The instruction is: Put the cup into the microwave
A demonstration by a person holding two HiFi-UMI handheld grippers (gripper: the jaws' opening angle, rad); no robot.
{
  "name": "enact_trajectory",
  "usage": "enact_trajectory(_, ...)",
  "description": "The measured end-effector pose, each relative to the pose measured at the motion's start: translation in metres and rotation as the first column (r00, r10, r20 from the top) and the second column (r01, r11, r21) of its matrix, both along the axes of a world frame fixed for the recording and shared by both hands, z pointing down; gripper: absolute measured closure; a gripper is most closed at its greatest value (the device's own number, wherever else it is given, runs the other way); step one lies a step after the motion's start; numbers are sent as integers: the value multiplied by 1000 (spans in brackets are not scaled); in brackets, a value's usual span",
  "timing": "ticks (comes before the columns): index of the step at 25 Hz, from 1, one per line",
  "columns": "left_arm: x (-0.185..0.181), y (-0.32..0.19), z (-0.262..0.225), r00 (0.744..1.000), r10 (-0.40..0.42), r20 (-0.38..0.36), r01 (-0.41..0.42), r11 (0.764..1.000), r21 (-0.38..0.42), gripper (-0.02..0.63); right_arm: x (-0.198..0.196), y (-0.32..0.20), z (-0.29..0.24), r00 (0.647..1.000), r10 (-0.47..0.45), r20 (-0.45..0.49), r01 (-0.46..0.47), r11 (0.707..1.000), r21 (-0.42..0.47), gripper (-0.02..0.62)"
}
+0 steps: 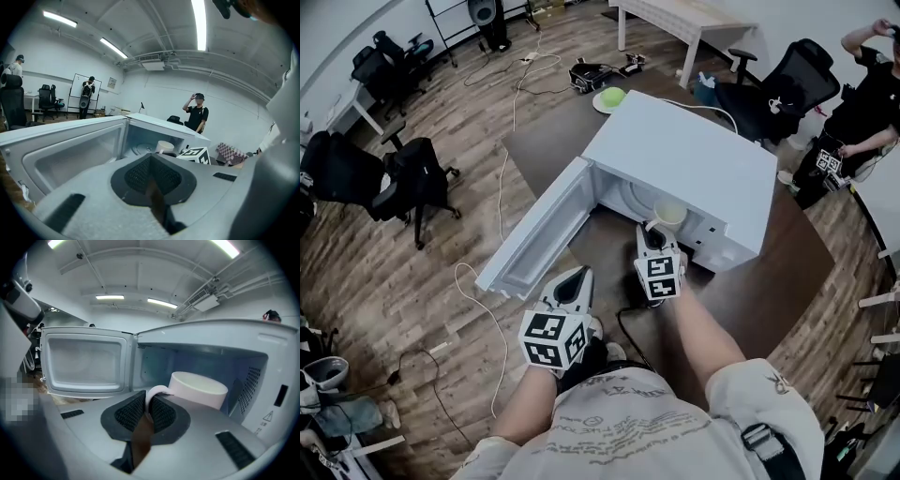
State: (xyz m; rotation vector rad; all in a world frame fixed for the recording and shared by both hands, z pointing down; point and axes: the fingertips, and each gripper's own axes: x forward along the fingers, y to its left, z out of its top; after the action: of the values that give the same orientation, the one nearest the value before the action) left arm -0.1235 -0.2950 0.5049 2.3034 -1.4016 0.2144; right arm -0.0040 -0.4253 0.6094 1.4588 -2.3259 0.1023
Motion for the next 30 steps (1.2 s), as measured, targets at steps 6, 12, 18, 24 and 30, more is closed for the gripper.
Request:
enact_trajectory(6, 4, -20, 10, 1000, 18, 24, -18, 1000, -11, 594, 11, -31, 9, 998, 60, -2, -60, 998, -5, 563)
enact_trajectory(12, 10, -28, 11, 999, 34, 37, -33, 999, -14, 594, 23, -52, 14, 993, 113, -32, -113, 994, 1, 563)
enact_trajectory(18, 7, -28, 18, 998, 30, 56, -28, 999, -31, 594, 28, -67, 18, 990, 129, -64, -127, 991, 34, 562)
enact_trajectory(24, 10, -26, 22, 998, 20, 66, -17, 999, -42, 594, 37, -73, 24, 988, 146, -41, -144, 989, 42, 561)
enact_trajectory(30, 6, -26, 22, 998, 8, 68, -5, 999, -43, 594, 34, -72, 29, 986, 164, -26, -163, 986, 30, 543)
